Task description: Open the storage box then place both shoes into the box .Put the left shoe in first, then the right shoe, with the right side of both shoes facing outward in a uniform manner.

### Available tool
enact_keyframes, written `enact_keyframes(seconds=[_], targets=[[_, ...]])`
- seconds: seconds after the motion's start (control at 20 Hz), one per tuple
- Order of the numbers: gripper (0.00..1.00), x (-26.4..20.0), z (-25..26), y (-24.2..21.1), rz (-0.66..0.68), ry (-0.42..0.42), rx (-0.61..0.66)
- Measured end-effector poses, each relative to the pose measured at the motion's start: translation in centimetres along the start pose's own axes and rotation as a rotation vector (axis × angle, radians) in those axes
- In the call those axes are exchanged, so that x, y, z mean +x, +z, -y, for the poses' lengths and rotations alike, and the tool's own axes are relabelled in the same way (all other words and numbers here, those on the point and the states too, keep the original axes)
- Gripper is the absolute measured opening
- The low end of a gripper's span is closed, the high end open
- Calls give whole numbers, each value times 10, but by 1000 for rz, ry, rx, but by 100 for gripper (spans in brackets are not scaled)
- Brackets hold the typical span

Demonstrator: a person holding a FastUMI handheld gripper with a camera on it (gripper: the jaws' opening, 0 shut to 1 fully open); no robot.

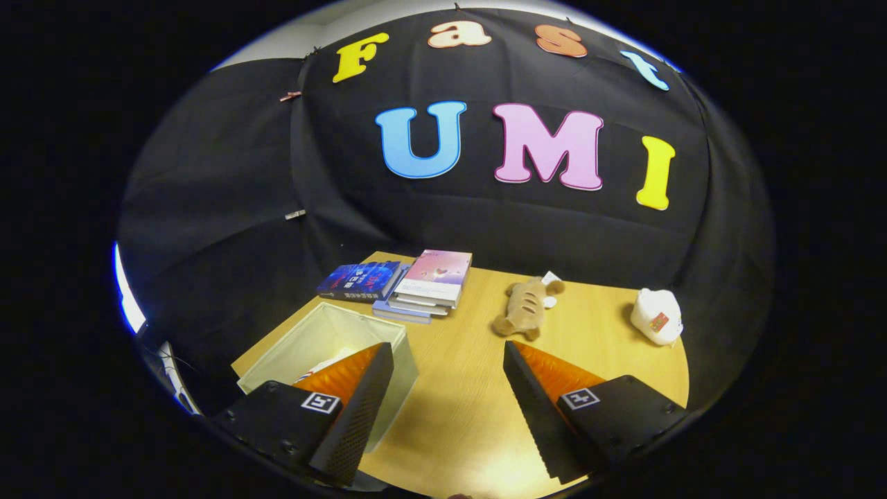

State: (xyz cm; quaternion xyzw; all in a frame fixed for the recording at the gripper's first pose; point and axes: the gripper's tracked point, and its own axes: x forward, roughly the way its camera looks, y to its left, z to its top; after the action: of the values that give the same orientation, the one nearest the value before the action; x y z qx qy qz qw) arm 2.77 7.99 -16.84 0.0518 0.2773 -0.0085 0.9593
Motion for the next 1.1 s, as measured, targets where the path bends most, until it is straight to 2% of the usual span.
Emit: enact_keyframes(seconds=[0.3,0.75,1.1], targets=[[99,-29,49,11,42,-22,-65],[97,-61,92,19,93,-16,-88],[98,-71,103,16,96,2,-34]])
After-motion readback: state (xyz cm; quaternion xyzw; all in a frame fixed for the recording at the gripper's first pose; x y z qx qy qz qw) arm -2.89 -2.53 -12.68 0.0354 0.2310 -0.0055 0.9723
